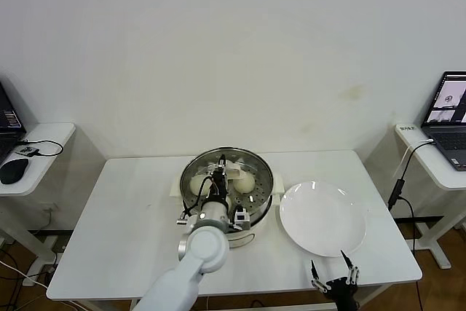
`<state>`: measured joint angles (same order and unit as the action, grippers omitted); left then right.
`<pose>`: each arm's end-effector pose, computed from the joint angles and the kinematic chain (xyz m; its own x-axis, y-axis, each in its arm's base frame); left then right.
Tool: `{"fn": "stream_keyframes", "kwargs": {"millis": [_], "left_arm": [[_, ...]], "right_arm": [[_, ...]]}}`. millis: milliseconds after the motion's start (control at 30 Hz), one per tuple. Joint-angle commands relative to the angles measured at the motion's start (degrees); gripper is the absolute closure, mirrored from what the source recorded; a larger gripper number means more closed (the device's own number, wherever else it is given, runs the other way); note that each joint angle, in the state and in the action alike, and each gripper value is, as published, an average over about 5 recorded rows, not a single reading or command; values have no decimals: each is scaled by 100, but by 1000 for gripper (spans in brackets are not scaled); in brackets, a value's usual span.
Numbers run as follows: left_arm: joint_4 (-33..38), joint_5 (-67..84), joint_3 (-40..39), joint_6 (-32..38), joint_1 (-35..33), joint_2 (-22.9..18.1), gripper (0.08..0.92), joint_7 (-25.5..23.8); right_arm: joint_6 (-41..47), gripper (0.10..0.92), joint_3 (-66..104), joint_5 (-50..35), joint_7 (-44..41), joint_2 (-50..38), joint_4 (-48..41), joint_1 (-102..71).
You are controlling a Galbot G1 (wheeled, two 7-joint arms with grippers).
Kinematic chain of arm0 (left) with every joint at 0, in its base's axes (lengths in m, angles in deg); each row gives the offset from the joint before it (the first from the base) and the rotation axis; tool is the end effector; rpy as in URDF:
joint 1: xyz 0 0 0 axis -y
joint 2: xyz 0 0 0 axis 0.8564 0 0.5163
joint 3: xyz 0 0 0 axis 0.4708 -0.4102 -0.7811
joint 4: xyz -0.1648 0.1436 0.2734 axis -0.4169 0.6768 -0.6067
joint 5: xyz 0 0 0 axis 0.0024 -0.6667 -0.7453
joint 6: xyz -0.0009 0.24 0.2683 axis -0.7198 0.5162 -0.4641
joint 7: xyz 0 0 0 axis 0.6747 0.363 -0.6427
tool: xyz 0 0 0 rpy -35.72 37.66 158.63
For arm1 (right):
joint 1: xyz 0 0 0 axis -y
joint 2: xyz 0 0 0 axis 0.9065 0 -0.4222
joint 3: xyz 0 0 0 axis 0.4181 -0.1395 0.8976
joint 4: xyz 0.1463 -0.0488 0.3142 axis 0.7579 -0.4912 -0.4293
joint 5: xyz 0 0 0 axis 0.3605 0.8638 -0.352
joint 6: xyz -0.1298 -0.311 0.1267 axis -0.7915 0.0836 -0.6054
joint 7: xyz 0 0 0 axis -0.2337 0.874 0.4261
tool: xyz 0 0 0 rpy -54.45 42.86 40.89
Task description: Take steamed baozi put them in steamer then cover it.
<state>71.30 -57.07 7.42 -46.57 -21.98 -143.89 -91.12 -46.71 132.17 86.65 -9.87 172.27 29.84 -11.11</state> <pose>0.3344 -0.1395 -0.2588 -0.9945 0.0793 0.0691 0.0740 0.0600 0.9955 0.1188 -0.0740 -0.4181 -0.9776 -0.0373 0.2073 -0.1172 0.9142 -0.3879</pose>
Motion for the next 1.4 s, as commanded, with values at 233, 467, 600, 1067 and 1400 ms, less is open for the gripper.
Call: {"fn": "stream_keyframes", "kwargs": {"millis": [233,467,600,1067,1400], "left_arm": [[1622,1283,317,93,-1176,740,546,881],[2925,3553,1466,541,-2873,1383,321,1851],[3044,6299,2796,1879,-3988,1418,219,2773],[2161,10121,4097,4151,-5732,524,177,3350],[1709,9429,3693,4913,-6068,195,177,3154]], "right_arm": [[-1,202,-18,-5,-3,-28,17,-25],[-61,203,-45,-404,-21,-196,116,-89],[-45,202,-146,-928,-62,-265,281,-94],[418,203,-581,-2562,-446,-1097,888,-518],[544,203,-581,-2399,-365,-1350,1029,-716]]}}
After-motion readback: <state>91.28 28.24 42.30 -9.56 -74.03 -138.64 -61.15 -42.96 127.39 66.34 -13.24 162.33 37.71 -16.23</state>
